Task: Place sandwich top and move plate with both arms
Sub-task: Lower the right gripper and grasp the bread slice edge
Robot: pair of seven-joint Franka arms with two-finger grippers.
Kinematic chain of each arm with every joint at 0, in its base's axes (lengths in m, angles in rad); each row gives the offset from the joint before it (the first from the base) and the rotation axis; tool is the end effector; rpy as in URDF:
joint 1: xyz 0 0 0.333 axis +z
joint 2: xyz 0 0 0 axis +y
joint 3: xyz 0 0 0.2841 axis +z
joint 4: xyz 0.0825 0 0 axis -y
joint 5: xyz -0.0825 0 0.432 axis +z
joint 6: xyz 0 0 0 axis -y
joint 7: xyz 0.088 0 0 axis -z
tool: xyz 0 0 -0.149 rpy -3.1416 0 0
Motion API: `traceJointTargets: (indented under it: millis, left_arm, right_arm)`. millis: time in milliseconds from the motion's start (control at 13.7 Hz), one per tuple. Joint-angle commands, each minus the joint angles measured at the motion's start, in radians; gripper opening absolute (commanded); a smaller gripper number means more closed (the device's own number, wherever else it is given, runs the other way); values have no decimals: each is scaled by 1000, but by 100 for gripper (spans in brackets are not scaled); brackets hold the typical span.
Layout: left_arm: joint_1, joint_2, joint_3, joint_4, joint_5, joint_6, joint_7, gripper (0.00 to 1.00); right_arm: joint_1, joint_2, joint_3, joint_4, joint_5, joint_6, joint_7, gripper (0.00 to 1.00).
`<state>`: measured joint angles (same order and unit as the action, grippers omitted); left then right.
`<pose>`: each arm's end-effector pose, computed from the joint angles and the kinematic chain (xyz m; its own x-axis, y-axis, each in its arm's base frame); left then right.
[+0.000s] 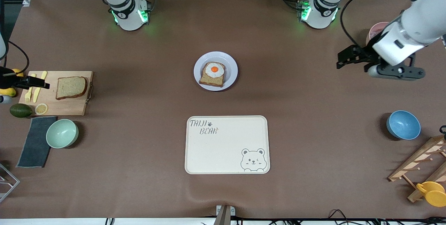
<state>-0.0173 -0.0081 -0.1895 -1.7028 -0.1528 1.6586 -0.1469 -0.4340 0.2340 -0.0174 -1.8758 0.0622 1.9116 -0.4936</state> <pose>0.5846 -0.1448 0.4957 0.9971 -0.0478 -0.0587 -0.0390 -0.9890 0.1425 0.5576 -0.2626 0.2761 0.9883 0.0259 -0.1504 0.0051 -0.9906 -0.1369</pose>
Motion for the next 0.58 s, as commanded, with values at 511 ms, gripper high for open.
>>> traceJointTargets:
  millis: [511]
  left_arm:
    - [2,17,-50,-64,-17,63,-76,100]
  right_arm:
    - [-163,162,16,18,73,81,-331,93]
